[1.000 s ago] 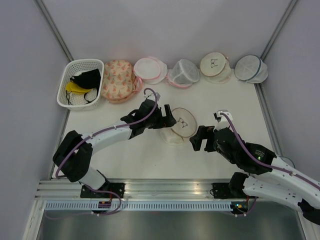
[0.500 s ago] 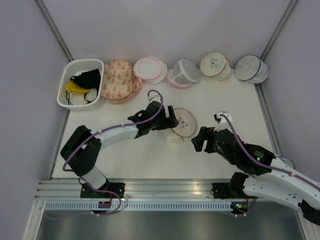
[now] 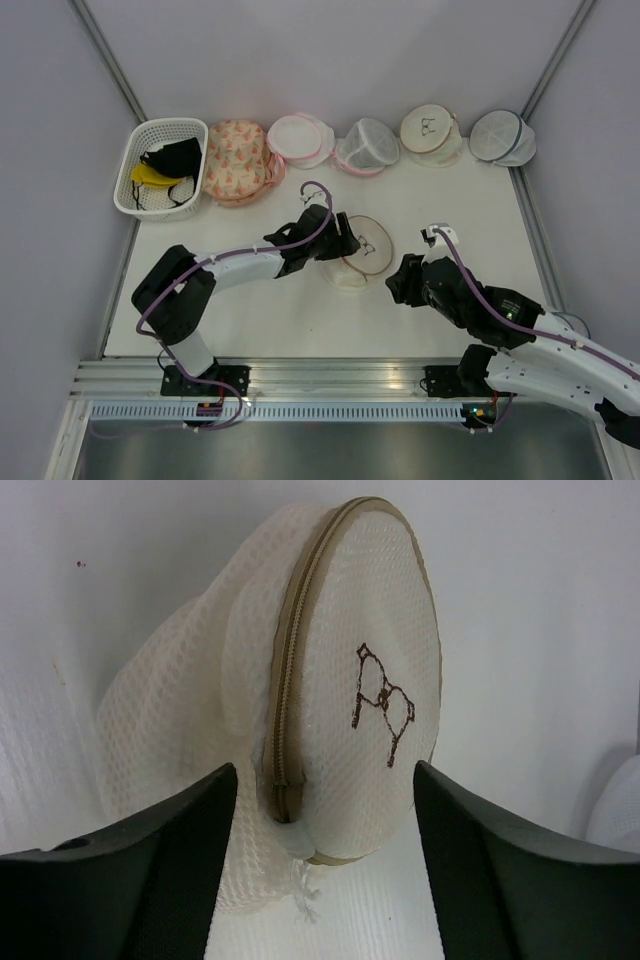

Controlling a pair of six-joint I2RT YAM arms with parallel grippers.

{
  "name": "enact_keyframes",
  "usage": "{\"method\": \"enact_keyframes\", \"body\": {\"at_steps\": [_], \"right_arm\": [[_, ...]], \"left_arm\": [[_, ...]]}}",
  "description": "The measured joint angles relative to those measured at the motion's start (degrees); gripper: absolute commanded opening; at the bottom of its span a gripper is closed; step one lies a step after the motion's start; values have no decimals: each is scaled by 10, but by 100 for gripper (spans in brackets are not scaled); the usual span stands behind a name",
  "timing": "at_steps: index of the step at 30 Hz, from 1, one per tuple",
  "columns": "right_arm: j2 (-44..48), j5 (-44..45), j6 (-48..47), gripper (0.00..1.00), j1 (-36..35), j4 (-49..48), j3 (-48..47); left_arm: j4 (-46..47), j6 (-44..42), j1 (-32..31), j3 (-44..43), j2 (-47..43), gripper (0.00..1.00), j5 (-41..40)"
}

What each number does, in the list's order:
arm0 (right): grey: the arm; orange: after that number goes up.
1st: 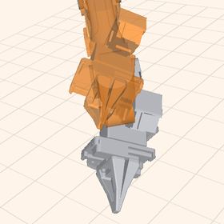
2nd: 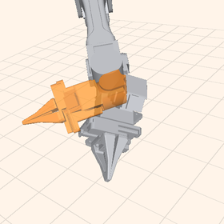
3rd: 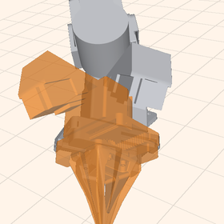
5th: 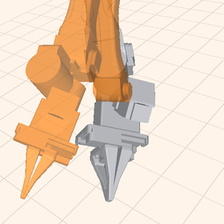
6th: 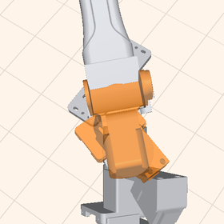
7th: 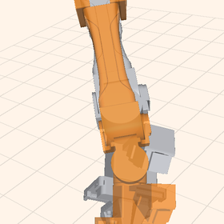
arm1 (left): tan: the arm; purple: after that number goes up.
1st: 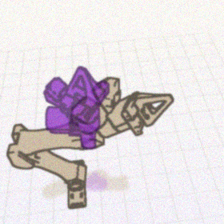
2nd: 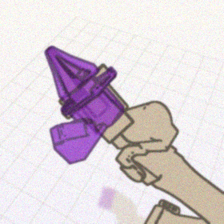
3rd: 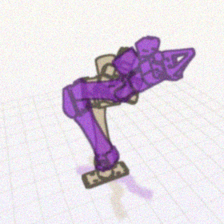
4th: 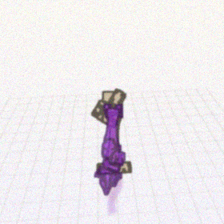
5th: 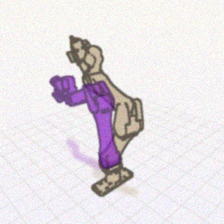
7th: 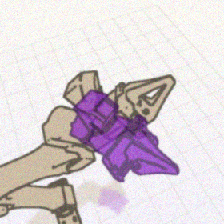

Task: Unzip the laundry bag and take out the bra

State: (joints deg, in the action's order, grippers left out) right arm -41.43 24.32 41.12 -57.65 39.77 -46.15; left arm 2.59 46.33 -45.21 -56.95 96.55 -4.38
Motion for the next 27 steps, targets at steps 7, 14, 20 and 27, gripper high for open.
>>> {"method": "enact_keyframes", "body": {"at_steps": [7, 14, 20, 27], "right_arm": [[0, -1, 0, 41, 0, -3, 8], [-1, -3, 2, 70, 0, -10, 14], [-29, -23, 2, 66, 0, -62, 38], [-75, -86, 13, 61, -4, -181, 100]], "left_arm": [[11, 9, 0, 1, 3, 2, 3], [0, 8, 0, 35, -45, 2, 0], [-10, 53, 0, 93, -148, 2, 0], [9, 143, 0, 171, -253, 2, 1]]}}
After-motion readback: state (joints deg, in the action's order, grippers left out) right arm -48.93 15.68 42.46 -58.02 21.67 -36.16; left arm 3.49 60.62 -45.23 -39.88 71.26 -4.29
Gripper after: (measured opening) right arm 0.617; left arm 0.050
